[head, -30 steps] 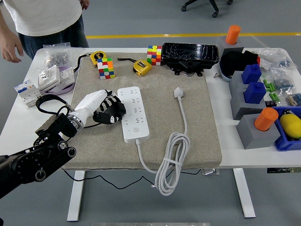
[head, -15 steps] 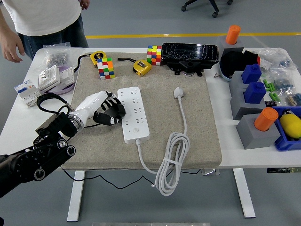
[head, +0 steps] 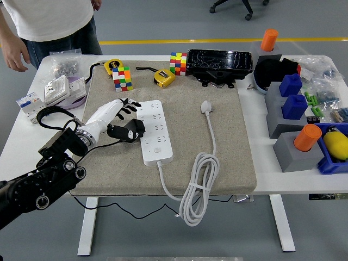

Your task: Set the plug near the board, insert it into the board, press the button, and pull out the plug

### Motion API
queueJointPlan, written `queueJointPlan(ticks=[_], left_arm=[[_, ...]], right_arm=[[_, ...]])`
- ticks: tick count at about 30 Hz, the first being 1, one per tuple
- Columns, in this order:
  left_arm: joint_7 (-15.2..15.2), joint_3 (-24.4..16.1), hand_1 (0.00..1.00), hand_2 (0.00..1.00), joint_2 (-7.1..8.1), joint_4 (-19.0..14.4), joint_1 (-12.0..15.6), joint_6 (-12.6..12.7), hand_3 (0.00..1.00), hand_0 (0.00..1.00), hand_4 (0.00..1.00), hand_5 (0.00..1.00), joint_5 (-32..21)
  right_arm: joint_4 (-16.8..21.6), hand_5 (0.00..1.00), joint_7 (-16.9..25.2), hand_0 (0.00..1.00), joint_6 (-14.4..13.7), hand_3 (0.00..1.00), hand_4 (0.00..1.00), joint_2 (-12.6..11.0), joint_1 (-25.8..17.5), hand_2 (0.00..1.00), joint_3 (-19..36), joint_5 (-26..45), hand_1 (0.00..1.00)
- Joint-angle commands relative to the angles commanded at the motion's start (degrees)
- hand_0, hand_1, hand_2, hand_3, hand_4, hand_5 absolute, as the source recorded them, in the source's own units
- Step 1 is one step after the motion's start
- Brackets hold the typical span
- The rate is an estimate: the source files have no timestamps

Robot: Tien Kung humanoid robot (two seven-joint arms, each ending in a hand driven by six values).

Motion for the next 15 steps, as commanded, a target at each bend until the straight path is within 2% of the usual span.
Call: queueJointPlan(ticks=[4, 5, 8, 10, 11, 13, 15], left_arm=[[1.2, -3.2, 0.660, 0.691, 2.14, -7.2, 4.2, 1.5, 0.742, 0.478, 0.962, 0.299, 1.0], [1.9, -3.9, 0.677, 0.709, 2.62, -8.8, 5.3, 1.6, 0.661, 0.603, 0.864, 0.341, 1.5], [2.9, -5.5, 0.677, 0.709, 3.99, -12.7, 8.6, 2.5, 0.661, 0.603, 0.864, 0.341, 3.3], [3.2, -6.2, 0.677, 0.709, 4.67, -14.3, 10.3, 3.2, 0.661, 0.603, 0.864, 0.341, 4.3], [3.8, -6.5, 0.716, 0.747, 5.09, -15.1, 11.1, 3.1, 0.665, 0.681, 0.815, 0.354, 4.7], [5.0, -6.7, 0.716, 0.747, 5.56, -15.8, 11.8, 2.6, 0.665, 0.681, 0.815, 0.354, 4.9], [6.8, -6.4, 0.716, 0.747, 5.97, -16.2, 12.5, 0.9, 0.665, 0.681, 0.815, 0.354, 4.8]], right_arm=[[-0.1, 0.536, 0.0, 0.669, 0.0, 0.594, 0.985, 0.0, -0.2, 0.681, -0.1, 0.0, 0.679], [-0.1, 0.536, 0.0, 0.668, 0.0, 0.594, 0.985, 0.0, -0.2, 0.681, -0.1, -0.1, 0.679], [-0.1, 0.536, 0.0, 0.668, 0.0, 0.594, 0.985, -0.1, -0.2, 0.681, -0.1, -0.2, 0.679], [0.0, 0.536, 0.0, 0.668, 0.0, 0.594, 0.985, 0.0, -0.1, 0.681, 0.0, -0.2, 0.679], [0.0, 0.535, 0.1, 0.669, 0.0, 0.593, 0.985, 0.0, -0.1, 0.681, 0.0, -0.2, 0.679], [0.1, 0.535, 0.1, 0.669, 0.0, 0.593, 0.985, 0.0, -0.2, 0.681, 0.1, -0.2, 0.679], [0.1, 0.535, 0.1, 0.669, 0.0, 0.593, 0.985, -0.1, -0.1, 0.681, 0.2, -0.2, 0.679]])
